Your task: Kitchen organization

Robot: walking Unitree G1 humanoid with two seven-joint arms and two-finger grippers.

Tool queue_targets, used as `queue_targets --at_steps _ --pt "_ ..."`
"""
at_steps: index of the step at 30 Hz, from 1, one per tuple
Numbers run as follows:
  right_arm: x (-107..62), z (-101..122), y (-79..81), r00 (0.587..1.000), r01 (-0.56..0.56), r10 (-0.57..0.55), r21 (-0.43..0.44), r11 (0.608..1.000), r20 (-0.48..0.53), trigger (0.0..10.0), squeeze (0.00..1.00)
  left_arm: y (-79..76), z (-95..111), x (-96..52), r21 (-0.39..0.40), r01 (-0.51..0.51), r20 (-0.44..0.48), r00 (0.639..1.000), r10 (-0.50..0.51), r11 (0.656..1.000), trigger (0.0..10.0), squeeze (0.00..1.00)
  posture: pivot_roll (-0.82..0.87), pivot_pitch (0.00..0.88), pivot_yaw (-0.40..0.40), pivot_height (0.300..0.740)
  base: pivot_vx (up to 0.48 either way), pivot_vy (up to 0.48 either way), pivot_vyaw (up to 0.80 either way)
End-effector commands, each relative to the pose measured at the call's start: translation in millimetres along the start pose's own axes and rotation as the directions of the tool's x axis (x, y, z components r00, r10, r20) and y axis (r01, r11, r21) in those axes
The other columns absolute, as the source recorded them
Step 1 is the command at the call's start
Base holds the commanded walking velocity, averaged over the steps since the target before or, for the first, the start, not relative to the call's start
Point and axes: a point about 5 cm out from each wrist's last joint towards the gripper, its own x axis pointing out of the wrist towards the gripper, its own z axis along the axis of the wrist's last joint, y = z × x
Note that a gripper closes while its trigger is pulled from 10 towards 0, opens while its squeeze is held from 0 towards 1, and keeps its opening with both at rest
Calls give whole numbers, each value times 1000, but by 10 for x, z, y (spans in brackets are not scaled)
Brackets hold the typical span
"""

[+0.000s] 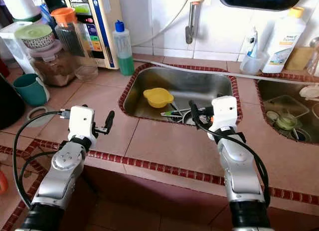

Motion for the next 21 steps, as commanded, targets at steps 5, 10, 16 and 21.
queue_targets --at_steps 5,10,16,21 --pt "-91 56 154 1000 -3 3 30 1000 -10 10000 0 60 93 -112 -32 -36 30 999 37 999 10000 0 -40 0 64 740 0 0 0" --pt "-94 59 200 998 51 -48 96 994 -35 10000 0 39 37 -196 -109 -40 -24 999 38 993 10000 0 -39 0 65 740 0 0 -378" --pt "-36 127 222 998 60 -58 108 992 -22 10000 0 71 87 -139 -131 -63 -9 998 63 989 10000 0 -43 0 68 740 0 0 -483" --pt "17 194 227 998 63 -61 114 992 -15 10000 0 18 121 -139 -158 -49 -16 999 47 986 10000 0 -49 0 61 740 0 0 -688"
